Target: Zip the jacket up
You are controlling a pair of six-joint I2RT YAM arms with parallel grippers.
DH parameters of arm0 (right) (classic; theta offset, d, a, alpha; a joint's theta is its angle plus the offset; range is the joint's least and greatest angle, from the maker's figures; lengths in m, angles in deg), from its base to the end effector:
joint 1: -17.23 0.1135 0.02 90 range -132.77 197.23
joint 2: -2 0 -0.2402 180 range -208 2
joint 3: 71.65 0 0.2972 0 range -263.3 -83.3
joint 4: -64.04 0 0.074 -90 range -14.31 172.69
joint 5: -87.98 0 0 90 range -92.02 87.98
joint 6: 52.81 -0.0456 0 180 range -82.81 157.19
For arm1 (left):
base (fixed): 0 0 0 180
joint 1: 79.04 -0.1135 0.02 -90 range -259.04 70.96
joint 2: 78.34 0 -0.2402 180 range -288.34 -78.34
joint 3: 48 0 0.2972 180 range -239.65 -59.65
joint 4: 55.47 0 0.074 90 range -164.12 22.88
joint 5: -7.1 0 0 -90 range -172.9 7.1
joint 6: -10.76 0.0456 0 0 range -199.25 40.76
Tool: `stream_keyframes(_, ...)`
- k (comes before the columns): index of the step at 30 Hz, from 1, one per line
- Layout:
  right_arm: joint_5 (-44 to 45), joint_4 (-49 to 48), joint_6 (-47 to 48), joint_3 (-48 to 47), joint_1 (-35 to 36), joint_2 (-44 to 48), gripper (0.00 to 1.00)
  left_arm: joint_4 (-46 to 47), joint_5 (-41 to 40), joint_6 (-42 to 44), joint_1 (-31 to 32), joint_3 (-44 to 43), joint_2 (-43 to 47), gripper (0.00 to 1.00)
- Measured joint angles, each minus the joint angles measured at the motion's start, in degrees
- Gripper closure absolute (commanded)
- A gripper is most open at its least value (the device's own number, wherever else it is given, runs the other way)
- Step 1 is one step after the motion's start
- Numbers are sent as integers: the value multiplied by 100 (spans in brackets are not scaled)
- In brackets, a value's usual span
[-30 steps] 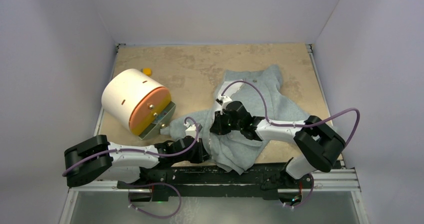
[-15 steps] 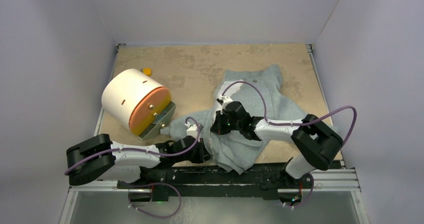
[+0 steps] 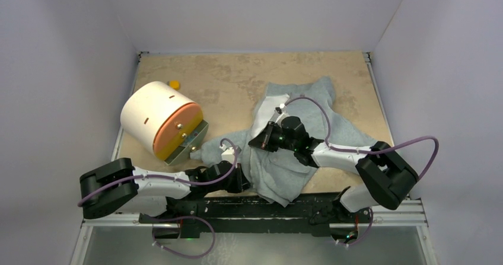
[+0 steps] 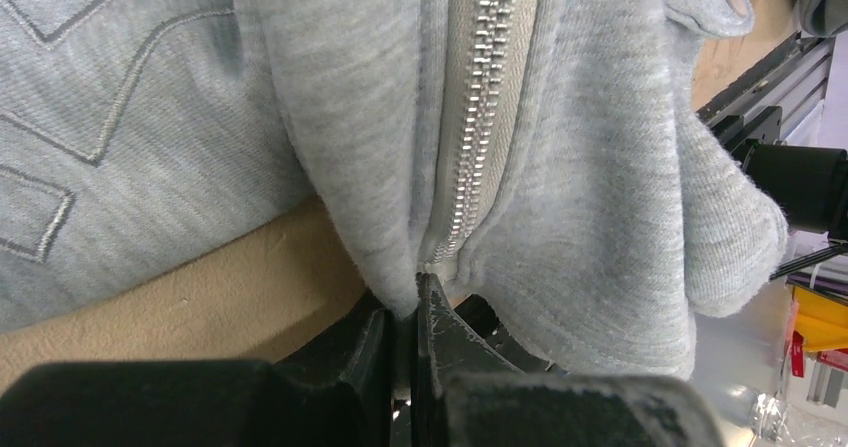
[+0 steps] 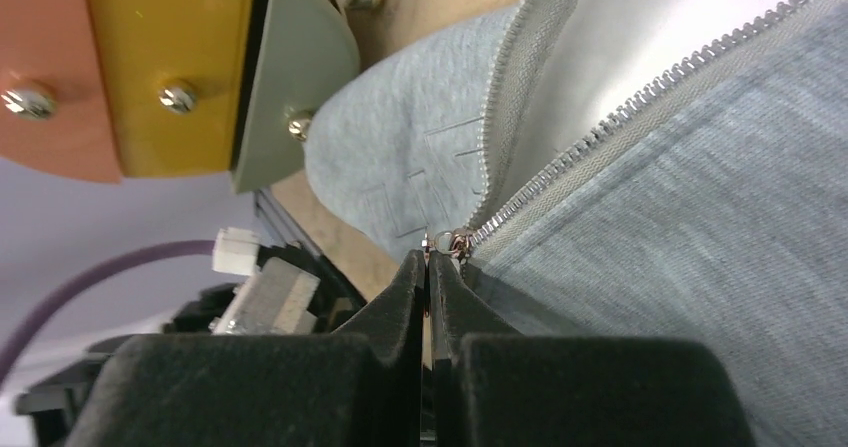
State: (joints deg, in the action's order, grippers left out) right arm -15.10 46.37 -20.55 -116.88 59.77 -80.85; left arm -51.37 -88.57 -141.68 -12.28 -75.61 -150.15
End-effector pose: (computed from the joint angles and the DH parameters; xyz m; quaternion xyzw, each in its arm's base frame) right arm 0.2412 0.2353 0.1300 0.0428 0.8151 0.4975 0.2939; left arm 0.1025 -0.2274 0.0576 0.0133 0.9057 -0.3613 0.2212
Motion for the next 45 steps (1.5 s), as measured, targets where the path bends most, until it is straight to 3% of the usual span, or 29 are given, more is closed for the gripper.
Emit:
stream_keyframes(6,-319,-474,-990,146,-299,-24,100,146,-74,-33,66,0,-133,100)
stream_keyframes(14,-632,-520,-1515,181,-623,-44,100,376,-702,-308,496,-37,-372,100)
stream_keyframes(21,-767,-348,-1502,184,-826,-42,100,564,-1067,-468,732,-66,-549,100)
stream_keyframes(29,-1097,116,-651,142,-872,278,100,144,-1141,-525,796,-44,-160,100)
stream_keyframes(37,-682,101,-422,728,-63,1139,100,-376,-1008,-258,914,61,350,100)
stream_keyframes(45,-85,-321,-793,1615,787,997,100,-398,-791,-92,925,55,369,100)
